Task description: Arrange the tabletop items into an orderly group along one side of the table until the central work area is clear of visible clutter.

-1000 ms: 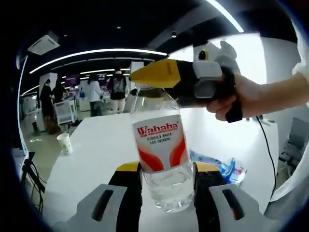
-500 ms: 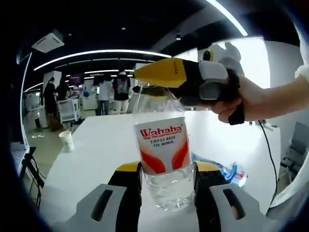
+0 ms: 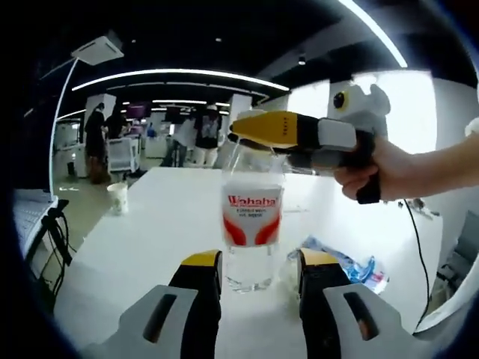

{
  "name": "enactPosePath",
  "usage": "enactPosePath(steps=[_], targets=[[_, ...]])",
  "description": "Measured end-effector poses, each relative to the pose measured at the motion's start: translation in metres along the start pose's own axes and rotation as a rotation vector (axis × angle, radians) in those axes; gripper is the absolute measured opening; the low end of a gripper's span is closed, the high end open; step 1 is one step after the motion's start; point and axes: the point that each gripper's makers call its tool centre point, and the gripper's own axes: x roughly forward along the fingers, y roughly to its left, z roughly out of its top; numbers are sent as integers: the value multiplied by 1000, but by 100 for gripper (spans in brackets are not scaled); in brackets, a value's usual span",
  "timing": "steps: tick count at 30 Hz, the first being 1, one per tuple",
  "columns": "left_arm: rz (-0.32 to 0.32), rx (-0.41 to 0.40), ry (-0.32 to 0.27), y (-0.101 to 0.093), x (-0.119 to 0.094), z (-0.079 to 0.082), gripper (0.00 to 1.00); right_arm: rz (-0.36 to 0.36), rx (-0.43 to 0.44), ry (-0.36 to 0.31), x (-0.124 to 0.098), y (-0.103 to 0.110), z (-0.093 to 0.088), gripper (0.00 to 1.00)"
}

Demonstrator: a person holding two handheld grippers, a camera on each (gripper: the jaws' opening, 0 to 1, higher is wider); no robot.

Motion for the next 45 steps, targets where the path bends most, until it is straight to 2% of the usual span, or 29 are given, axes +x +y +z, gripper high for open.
enactPosePath(steps=[3,10,16,21,24,31,34,38,42,45], targets=[[4,-20,21,-1,-3,-9,35,-6,-27,-1,4,-9,-3,18],[40,-50,43,8,-5,-20,40,-9,-40,20,7,-22,-18,18],[69,-74,66,16,-6,-32,51,-24,-61,53,10,-35,-33,19],[84,-101,63,18,-11,-39,61,-41,-62,73,11,-46,-43,19],[88,-101,52,17,-15,-41,59,-57,-69,82,11,-51,-50,19],[98,-150,84,14,-25,-62,58,-44,-94,89,16,-57,-56,19],[95,-229,82,11,-27,-69,58,-35,-92,92,18,-59,-59,19],[77,-199,90,6,-27,-70,58,-14,-112,101,18,-61,-66,19],[65,-205,94,3,-27,-72,57,-3,-122,108,17,-62,-70,19],[63,-262,86,2,-26,-74,57,0,-118,119,16,-64,-73,19]])
